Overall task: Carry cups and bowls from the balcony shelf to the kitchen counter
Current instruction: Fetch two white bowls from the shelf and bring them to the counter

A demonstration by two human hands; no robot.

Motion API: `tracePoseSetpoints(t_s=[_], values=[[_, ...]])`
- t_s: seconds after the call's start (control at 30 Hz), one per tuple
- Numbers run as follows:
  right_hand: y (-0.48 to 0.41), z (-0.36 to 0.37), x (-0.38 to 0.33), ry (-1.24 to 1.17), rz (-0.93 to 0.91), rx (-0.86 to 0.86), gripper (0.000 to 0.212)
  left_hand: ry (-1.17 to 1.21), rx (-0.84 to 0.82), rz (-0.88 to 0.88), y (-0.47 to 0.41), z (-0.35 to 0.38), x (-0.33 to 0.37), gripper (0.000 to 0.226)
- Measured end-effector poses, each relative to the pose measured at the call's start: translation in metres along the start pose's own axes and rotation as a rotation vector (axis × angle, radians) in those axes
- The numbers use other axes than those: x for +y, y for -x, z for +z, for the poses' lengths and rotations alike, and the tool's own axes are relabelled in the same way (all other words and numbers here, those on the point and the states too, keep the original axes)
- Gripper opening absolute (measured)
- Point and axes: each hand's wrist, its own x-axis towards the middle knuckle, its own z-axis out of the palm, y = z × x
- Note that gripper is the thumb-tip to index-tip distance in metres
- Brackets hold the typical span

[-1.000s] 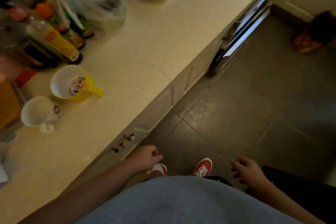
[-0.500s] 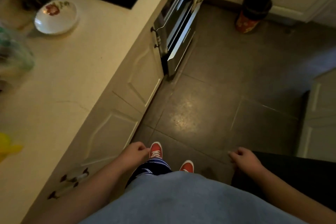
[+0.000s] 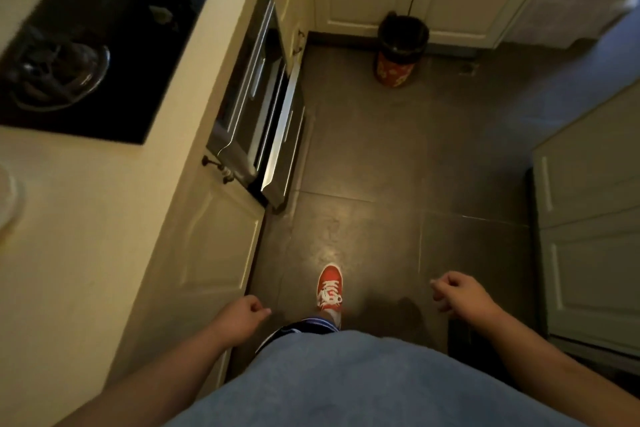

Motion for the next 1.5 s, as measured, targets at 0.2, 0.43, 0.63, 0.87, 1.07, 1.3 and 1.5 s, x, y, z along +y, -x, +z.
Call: tracePoseSetpoints(t_s=[0.2,0.43,0.63,0.87,1.07,1.3,1.5], values=[[-0.01,-0.047,0.01,-0.1,0.164,0.13,0.017,-0.069,-0.037,0.133,-0.062,-0.073,0.113,0.021],[-0.037,-0.096,0.037,-0.218,0.36,0.146,0.018,-0.011,-0.106,0.266,-0.113,-0.094,0.275,0.021],[-0.098,-0.161,0.034,-0.275,0.417,0.139,0.022,-0.092,-0.163,0.302,-0.146,-0.093,0.388,0.017],[-0.175,-0.255,-0.036,-0.192,0.316,0.125,0.023,-0.177,-0.123,0.205,-0.173,-0.131,0.444,0.015],[-0.254,-0.326,-0.126,-0.195,0.219,0.126,0.024,-0.099,-0.092,0.088,-0.208,-0.165,0.474,0.016],[-0.317,-0.392,-0.232,-0.235,0.159,0.142,0.023,-0.156,-0.1,0.097,-0.298,-0.22,0.546,0.017],[-0.326,-0.45,-0.265,-0.283,0.209,0.206,0.026,-0.299,-0.147,0.166,-0.35,-0.276,0.657,0.012]])
